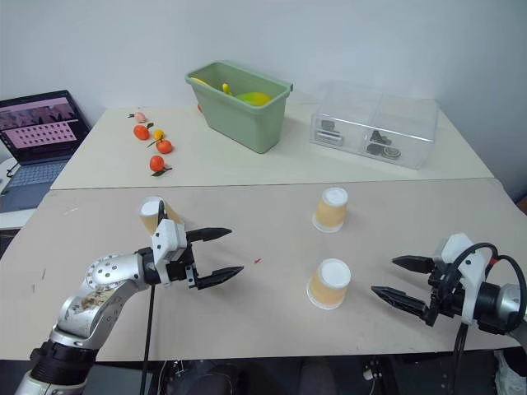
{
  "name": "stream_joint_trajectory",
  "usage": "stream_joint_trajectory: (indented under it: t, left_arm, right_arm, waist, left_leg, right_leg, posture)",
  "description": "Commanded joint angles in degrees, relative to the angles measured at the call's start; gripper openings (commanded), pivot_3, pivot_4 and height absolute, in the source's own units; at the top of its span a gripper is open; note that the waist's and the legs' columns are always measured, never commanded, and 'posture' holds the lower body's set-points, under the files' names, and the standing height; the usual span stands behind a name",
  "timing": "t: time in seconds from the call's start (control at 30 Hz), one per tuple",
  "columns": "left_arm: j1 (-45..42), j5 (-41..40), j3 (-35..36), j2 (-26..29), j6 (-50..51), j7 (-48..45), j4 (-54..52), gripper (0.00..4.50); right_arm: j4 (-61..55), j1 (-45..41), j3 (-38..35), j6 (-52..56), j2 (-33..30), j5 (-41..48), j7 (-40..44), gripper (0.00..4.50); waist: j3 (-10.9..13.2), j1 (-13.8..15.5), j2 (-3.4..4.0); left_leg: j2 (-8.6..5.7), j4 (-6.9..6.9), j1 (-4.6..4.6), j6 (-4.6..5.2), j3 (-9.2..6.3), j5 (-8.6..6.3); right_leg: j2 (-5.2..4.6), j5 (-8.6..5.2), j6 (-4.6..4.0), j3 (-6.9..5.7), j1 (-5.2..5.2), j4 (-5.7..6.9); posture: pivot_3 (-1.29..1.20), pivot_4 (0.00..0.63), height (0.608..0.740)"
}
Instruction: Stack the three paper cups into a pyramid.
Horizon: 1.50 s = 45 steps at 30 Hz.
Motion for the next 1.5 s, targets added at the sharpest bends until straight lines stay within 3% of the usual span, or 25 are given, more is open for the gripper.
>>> stream_joint_trajectory:
  t: [0.03, 0.17, 0.47, 0.8, 1.17, 1.3, 1.5]
  left_arm:
    - [-2.00, -1.64, 0.19, 0.53, 1.28, -1.00, -0.47, 4.50]
    - [-3.35, -1.49, 0.84, 0.56, 1.69, -1.05, -0.03, 4.50]
    - [-1.27, -1.75, 2.39, 0.98, 2.29, -0.11, -1.07, 4.50]
    - [-0.46, -3.78, 3.83, 0.70, 1.38, 0.58, -3.13, 4.50]
    - [7.33, -1.95, 4.91, 6.34, -0.17, -1.12, -8.44, 4.50]
    - [8.61, -1.79, 5.72, 6.11, -0.25, 0.65, -9.38, 4.50]
    - [11.32, -1.12, 6.85, 5.56, 0.12, 4.30, -11.39, 4.50]
  right_arm:
    - [-2.29, -1.23, -1.28, 1.53, 0.89, 1.90, -2.31, 4.46]
    - [-2.81, -0.45, 0.80, 2.45, 1.35, 1.99, -2.46, 4.46]
    - [-5.37, 0.90, 5.74, 3.64, 1.80, 3.14, -1.83, 4.46]
    - [-3.17, -8.20, 13.41, 3.31, 3.71, 2.09, -3.25, 4.46]
    - [1.33, -14.61, 20.49, 1.05, 5.14, -0.53, -1.31, 4.46]
    - [3.06, -16.03, 20.46, 0.75, 4.88, -0.67, -0.47, 3.33]
    - [7.12, -24.02, 23.78, -0.24, 5.88, -1.88, 1.22, 3.33]
  waist:
    - [0.00, 0.07, -0.01]
    - [0.01, 0.46, -0.01]
    - [0.01, 0.64, -0.02]
    - [0.05, 0.71, -0.08]
    - [0.06, 0.84, -0.10]
    - [0.06, 0.96, -0.10]
    - [0.06, 0.41, -0.10]
  left_leg:
    - [0.00, 0.00, -0.01, 0.00, 0.00, 0.00]
    - [-0.02, 0.04, 0.03, 0.01, 0.00, -0.01]
    - [0.00, 0.05, 0.02, 0.02, 0.00, -0.01]
    - [0.00, 0.10, 0.12, 0.01, 0.00, -0.01]
    - [0.00, 0.11, 0.11, 0.03, 0.00, -0.03]
    - [0.00, 0.11, 0.12, 0.04, -0.01, -0.04]
    - [0.03, 0.11, 0.14, 0.03, 0.00, -0.04]
  right_leg:
    - [0.00, 0.00, 0.00, 0.00, -0.01, 0.00]
    - [-0.01, 0.27, -0.43, 0.00, -0.09, -0.02]
    - [0.00, 0.20, -0.32, 0.00, -0.08, -0.01]
    - [0.00, 0.24, -0.38, -0.01, -0.12, -0.02]
    - [0.00, 0.29, -0.44, -0.01, -0.19, -0.02]
    - [0.00, 0.28, -0.44, -0.02, -0.18, -0.02]
    - [0.04, 0.29, -0.46, -0.02, -0.19, -0.01]
  posture:
    - [0.00, 0.150, 0.740]
    - [0.00, 0.150, 0.740]
    - [0.00, 0.150, 0.740]
    - [0.00, 0.150, 0.740]
    - [0.00, 0.150, 0.740]
    - [0.00, 0.150, 0.740]
    - [0.00, 0.150, 0.740]
